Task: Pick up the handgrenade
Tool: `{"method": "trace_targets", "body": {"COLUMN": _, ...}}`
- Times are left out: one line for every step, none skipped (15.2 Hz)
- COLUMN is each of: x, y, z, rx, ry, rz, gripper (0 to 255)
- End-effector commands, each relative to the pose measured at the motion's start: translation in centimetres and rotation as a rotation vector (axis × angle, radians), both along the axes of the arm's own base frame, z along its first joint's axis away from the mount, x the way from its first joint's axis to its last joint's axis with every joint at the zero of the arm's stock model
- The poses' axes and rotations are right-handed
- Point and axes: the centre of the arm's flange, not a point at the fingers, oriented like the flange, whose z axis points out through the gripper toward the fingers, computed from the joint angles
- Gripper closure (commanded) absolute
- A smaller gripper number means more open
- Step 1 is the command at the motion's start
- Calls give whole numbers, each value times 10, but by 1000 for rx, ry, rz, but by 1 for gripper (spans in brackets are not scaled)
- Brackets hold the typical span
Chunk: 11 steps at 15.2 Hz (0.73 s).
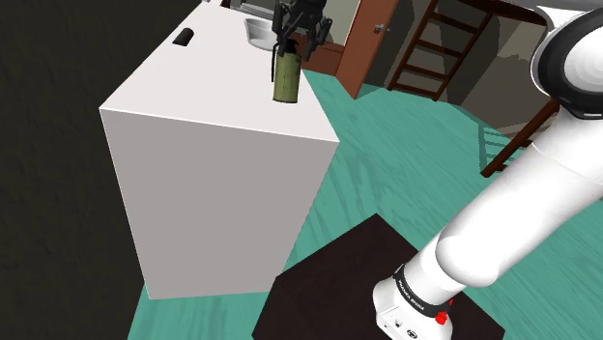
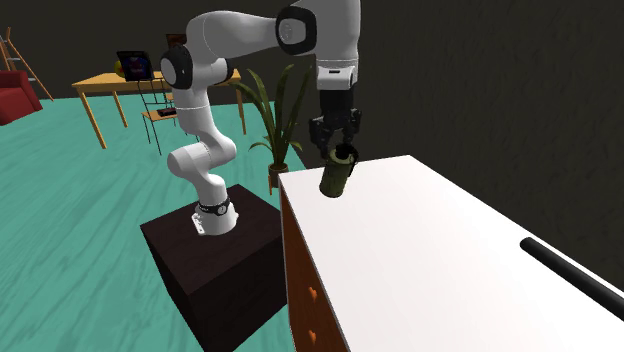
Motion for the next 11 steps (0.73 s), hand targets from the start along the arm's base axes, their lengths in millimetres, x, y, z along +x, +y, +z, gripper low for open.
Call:
{"method": "trace_targets", "body": {"x": 0, "y": 0, "z": 10, "rx": 0, "ry": 0, "rz": 0, "gripper": 255}}
{"method": "trace_targets", "body": {"x": 0, "y": 0, "z": 15, "rx": 0, "ry": 0, "rz": 0, "gripper": 255}}
{"method": "trace_targets", "body": {"x": 0, "y": 0, "z": 21, "rx": 0, "ry": 0, "rz": 0, "gripper": 255}}
{"method": "trace_targets", "body": {"x": 0, "y": 0, "z": 26, "rx": 0, "ry": 0, "rz": 0, "gripper": 255}}
{"method": "trace_targets", "body": {"x": 0, "y": 0, "z": 31, "rx": 0, "ry": 0, "rz": 0, "gripper": 255}}
{"method": "trace_targets", "body": {"x": 0, "y": 0, "z": 37, "rx": 0, "ry": 0, "rz": 0, "gripper": 255}}
{"method": "trace_targets", "body": {"x": 0, "y": 0, "z": 42, "rx": 0, "ry": 0, "rz": 0, "gripper": 255}}
{"method": "trace_targets", "body": {"x": 0, "y": 0, "z": 47, "rx": 0, "ry": 0, "rz": 0, "gripper": 255}}
{"method": "trace_targets", "body": {"x": 0, "y": 0, "z": 52, "rx": 0, "ry": 0, "rz": 0, "gripper": 255}}
{"method": "trace_targets", "body": {"x": 0, "y": 0, "z": 58, "rx": 0, "ry": 0, "rz": 0, "gripper": 255}}
{"method": "trace_targets", "body": {"x": 0, "y": 0, "z": 63, "rx": 0, "ry": 0, "rz": 0, "gripper": 255}}
